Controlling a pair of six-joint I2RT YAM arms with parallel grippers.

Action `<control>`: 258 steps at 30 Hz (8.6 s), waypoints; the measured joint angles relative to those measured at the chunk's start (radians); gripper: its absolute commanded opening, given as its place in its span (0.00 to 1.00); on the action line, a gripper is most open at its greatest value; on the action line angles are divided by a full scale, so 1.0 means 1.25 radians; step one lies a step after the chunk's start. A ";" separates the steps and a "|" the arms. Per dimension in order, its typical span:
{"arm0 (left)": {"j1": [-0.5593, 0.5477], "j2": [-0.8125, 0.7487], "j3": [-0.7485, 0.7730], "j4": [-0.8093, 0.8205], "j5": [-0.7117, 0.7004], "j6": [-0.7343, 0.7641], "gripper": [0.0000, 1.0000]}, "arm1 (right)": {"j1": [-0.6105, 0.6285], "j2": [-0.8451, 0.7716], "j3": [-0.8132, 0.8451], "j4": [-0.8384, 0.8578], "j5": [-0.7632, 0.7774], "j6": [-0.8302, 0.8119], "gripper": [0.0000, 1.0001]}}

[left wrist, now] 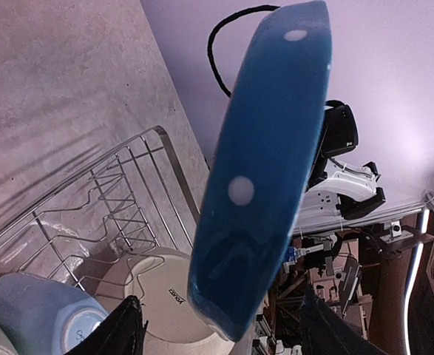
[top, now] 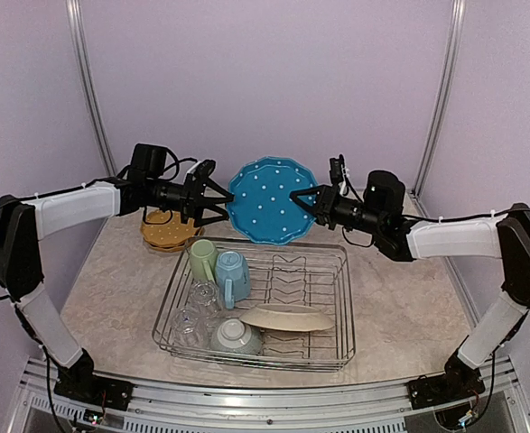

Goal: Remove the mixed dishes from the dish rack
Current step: Pass from the right arm to the left, then place the plate on the plate, then grab the plate from the dish rack, then pass from the left arm to the right

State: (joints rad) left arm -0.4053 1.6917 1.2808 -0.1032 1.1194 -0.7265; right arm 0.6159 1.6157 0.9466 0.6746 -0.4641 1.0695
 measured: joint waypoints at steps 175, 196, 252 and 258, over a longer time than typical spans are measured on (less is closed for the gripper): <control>0.367 0.025 0.128 -0.390 -0.442 0.082 0.92 | 0.592 0.075 0.410 -1.246 0.581 -0.866 0.96; 0.361 0.025 0.128 -0.389 -0.445 0.082 0.92 | 0.639 0.187 0.466 -1.374 0.821 -0.836 0.43; 0.351 0.014 0.110 -0.377 -0.435 0.082 0.94 | 0.739 -0.102 0.429 -1.281 1.060 -0.856 0.00; 0.341 -0.009 0.091 -0.346 -0.413 0.082 0.93 | 0.649 -0.247 0.316 -1.089 1.008 -0.886 0.00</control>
State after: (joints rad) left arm 0.0212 1.6802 1.3941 -0.5362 0.6029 -0.6235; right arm 1.4273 1.3067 1.3418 -0.6872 0.7959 -0.0380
